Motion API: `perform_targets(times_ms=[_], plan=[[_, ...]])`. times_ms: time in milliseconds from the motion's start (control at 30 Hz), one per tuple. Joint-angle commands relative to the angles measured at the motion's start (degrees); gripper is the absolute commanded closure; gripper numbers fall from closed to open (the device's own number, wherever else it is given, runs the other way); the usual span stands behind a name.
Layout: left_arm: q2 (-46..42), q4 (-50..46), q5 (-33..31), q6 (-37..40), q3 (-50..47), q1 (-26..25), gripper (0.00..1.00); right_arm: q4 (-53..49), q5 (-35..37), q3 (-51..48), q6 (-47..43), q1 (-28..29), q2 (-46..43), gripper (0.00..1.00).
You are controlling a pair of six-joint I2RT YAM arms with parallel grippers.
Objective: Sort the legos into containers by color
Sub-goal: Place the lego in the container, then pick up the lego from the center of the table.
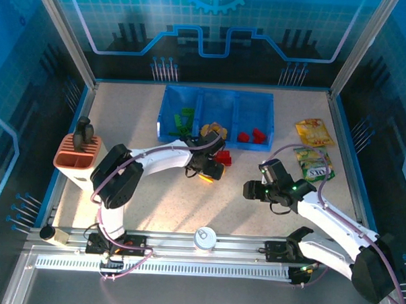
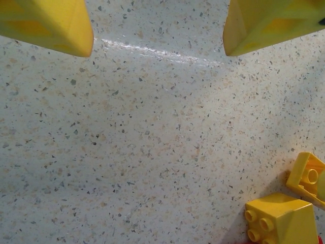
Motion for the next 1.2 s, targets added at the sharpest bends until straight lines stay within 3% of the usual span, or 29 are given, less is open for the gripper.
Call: perform_targets(times_ms=[0, 300, 567, 867, 1000, 1167], plan=[[1.74, -1.97, 1.88, 0.75, 0.6, -0.63, 0.13, 0.46, 0.73, -0.44, 1.0, 0.66, -0.51, 0.3], [4.73, -3.3, 0.8, 0.9, 1.31, -1.78, 0.15, 0.67, 0.87, -0.93, 1.21, 0.64, -0.68, 0.3], [5.88, -2.11, -0.17, 0.34, 1.52, -1.8, 0.29, 0.55, 0.86, -0.96, 1.35, 0.66, -1.02, 0.31], [3.01, -3.9, -4.43, 0.31, 3.37, -1.48, 0.34, -0.14, 1.25, -1.49, 1.35, 0.61, -2.35, 0.31], [0.27, -2.28, -4.1, -0.51, 5.31, 1.25, 0.37, 0.25, 0.98, -1.36, 1.44, 0.57, -2.1, 0.32], [1.05, -3.23, -3.32, 0.1, 14.73, 5.65, 0.39, -0.4, 0.81, -0.29, 1.0, 0.61, -1.76, 0.32]])
